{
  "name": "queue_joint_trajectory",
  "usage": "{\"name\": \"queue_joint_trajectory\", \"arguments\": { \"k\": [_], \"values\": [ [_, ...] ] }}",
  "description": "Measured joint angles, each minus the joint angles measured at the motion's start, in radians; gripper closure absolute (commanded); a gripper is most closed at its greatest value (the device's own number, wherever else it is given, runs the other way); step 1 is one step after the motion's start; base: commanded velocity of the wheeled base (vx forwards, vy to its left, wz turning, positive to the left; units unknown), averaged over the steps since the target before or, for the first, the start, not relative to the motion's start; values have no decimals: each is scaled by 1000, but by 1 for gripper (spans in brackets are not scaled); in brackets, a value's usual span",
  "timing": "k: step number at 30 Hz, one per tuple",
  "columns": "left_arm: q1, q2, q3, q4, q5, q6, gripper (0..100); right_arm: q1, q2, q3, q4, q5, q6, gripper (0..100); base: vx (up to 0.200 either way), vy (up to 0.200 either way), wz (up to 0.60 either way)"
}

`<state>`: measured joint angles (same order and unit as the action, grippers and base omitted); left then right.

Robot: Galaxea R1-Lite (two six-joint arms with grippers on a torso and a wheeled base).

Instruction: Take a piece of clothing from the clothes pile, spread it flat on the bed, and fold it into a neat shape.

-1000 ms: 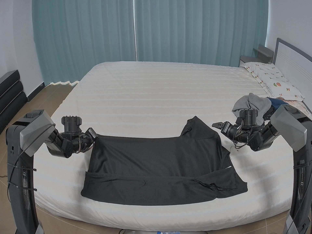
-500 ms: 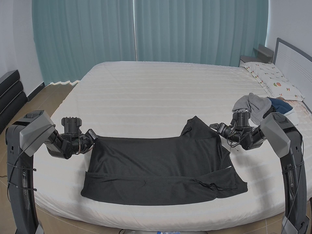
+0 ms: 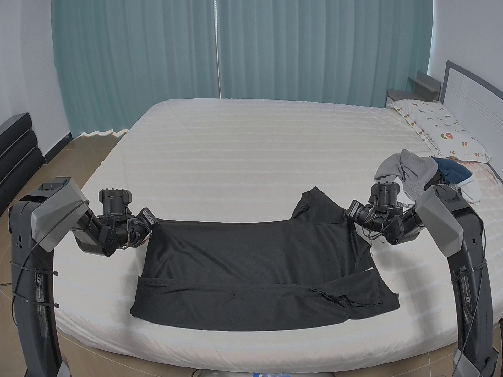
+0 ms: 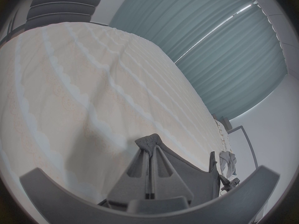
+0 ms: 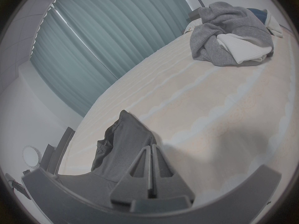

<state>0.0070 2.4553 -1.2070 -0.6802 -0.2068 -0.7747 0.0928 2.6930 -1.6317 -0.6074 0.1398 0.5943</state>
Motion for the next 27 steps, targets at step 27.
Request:
{"name": "queue_joint_trajectory", "arguments": {
  "k": [27],
  "values": [
    [28, -54, -1, -38, 1, 0, 100, -53, -181, 291, -276, 34, 141, 100, 0, 0, 0]
  ]
}}
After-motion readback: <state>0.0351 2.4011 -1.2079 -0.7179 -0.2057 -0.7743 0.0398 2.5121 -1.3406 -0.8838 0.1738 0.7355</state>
